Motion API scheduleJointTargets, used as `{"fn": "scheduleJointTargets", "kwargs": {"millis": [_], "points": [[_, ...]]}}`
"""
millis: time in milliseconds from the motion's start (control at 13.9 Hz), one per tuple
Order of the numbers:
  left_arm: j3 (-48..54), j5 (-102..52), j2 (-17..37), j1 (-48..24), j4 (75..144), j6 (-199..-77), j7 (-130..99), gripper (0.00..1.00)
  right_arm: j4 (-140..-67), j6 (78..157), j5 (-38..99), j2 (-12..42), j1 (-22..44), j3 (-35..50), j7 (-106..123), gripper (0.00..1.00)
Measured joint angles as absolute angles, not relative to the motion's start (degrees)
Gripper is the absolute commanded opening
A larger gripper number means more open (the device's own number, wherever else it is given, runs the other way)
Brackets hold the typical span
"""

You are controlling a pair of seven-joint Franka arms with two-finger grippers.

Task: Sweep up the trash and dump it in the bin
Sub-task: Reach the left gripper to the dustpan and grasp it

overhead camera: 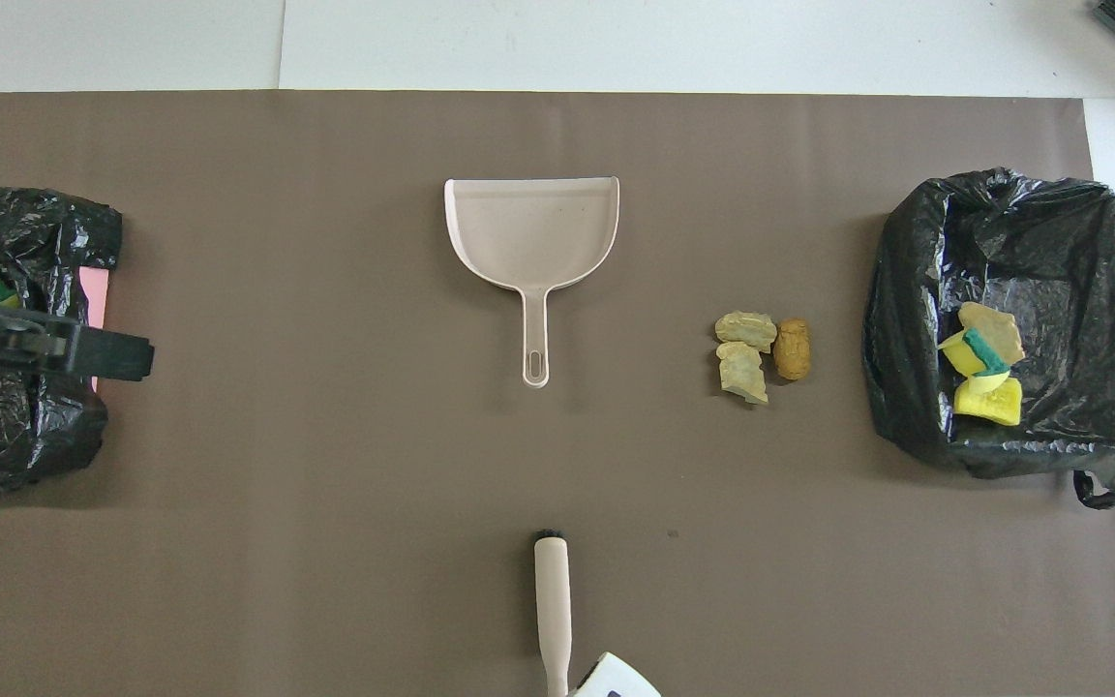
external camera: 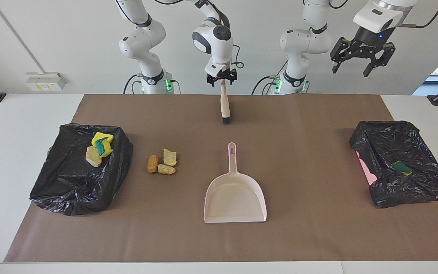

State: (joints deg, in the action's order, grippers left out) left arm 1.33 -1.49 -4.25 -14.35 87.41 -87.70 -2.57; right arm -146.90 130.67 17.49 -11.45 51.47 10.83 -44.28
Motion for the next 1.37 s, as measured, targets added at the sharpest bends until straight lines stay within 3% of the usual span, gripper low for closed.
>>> {"fn": "scheduleJointTargets", "kwargs": {"millis": [144,216,360,432,576,1008,1368], "points": [[1.56,-1.49,-2.67,-19.32,91.69,-95.34,-8.01,1.0,-147.0,130.97,17.49,-11.18,51.48,10.83,-44.28,0.95],[1.63,-1.49,-1.22,-21.51,93.08,-98.16,-10.18,1.0,-147.0,130.97,17.49,-11.14,51.5,10.83,-44.28,0.83],[1.7,-1.49,2.43,-24.79,94.49,-103.34,-12.8,1.0,-147.0,130.97,17.49,-11.14,51.56,10.83,-44.28,0.41],[1.69,-1.49,4.08,-25.72,94.84,-105.63,-13.3,1.0,-147.0,130.97,17.49,-11.14,51.58,10.83,-44.28,0.25],[1.64,-1.49,7.21,-27.51,95.08,-109.34,-14.91,1.0,-147.0,130.96,17.49,-11.13,51.6,10.83,-44.28,0.0],[1.55,-1.32,18.78,-34.93,95.5,-123.58,-25.79,1.0,-146.96,130.91,17.49,-10.98,51.61,10.81,-44.13,0.0],[1.46,-1.27,24.16,-36.45,95.5,-128.54,-29.01,1.0,-146.42,125.47,16.63,-13.33,48.02,10.38,-40.07,0.0]]}}
